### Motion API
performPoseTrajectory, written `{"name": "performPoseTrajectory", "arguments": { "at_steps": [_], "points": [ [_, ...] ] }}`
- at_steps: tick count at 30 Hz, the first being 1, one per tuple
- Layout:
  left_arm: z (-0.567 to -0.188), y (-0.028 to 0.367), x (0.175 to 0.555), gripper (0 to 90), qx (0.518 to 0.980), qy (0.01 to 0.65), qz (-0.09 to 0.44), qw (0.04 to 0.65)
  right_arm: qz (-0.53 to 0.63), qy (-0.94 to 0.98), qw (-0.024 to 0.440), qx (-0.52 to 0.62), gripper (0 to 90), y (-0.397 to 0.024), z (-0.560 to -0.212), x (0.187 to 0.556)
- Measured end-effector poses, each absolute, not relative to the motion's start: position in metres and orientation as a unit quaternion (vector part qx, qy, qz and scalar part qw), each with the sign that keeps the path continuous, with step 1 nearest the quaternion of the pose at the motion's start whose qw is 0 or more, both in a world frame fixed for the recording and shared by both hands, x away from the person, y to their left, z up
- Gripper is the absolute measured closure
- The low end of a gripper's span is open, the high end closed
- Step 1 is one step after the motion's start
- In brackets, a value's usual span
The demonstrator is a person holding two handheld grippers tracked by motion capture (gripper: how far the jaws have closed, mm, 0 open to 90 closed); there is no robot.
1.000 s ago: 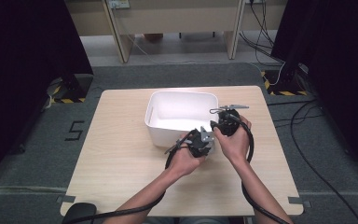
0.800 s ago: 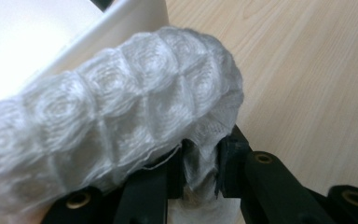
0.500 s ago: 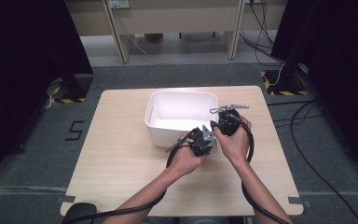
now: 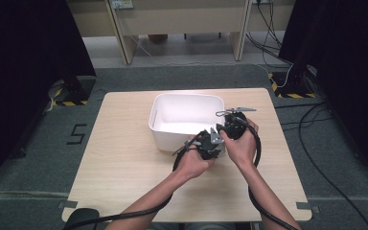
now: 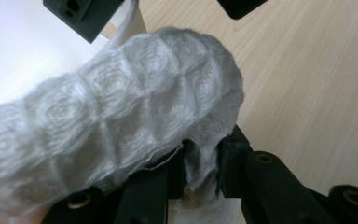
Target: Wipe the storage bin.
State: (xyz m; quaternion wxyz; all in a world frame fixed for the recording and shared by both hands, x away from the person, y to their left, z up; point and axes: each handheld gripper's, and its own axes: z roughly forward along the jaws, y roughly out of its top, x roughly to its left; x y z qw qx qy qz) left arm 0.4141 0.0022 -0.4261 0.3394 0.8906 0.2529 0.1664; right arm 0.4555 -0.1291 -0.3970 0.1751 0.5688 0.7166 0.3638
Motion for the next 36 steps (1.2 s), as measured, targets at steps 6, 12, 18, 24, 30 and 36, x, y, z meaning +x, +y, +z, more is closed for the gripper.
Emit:
{"name": "performPoseTrajectory", "arguments": {
  "at_steps": [6,12,18,24,30,36],
  "points": [
    [-0.4258,0.0003,0.4139,75.8,0.89,0.252,0.166,0.341,0.364,0.718,0.176,0.567,67.7,-0.1295,-0.3972,0.4555],
    [-0.4254,0.0002,0.4144,75.8,0.891,0.25,0.165,0.342,0.366,0.717,0.175,0.567,67.6,-0.1298,-0.3974,0.4559],
    [-0.4247,-0.001,0.4144,75.8,0.891,0.248,0.165,0.343,0.366,0.718,0.173,0.566,67.6,-0.1303,-0.3973,0.4562],
    [-0.4245,-0.0017,0.4139,75.8,0.889,0.247,0.165,0.348,0.368,0.718,0.171,0.565,67.7,-0.1309,-0.3976,0.4566],
    [-0.4252,-0.0018,0.4142,75.8,0.89,0.245,0.165,0.348,0.368,0.719,0.171,0.564,67.7,-0.1309,-0.3976,0.4566],
    [-0.4293,-0.002,0.4141,75.9,0.887,0.243,0.167,0.355,0.37,0.718,0.169,0.564,67.7,-0.1312,-0.3978,0.4568]
  ]
}}
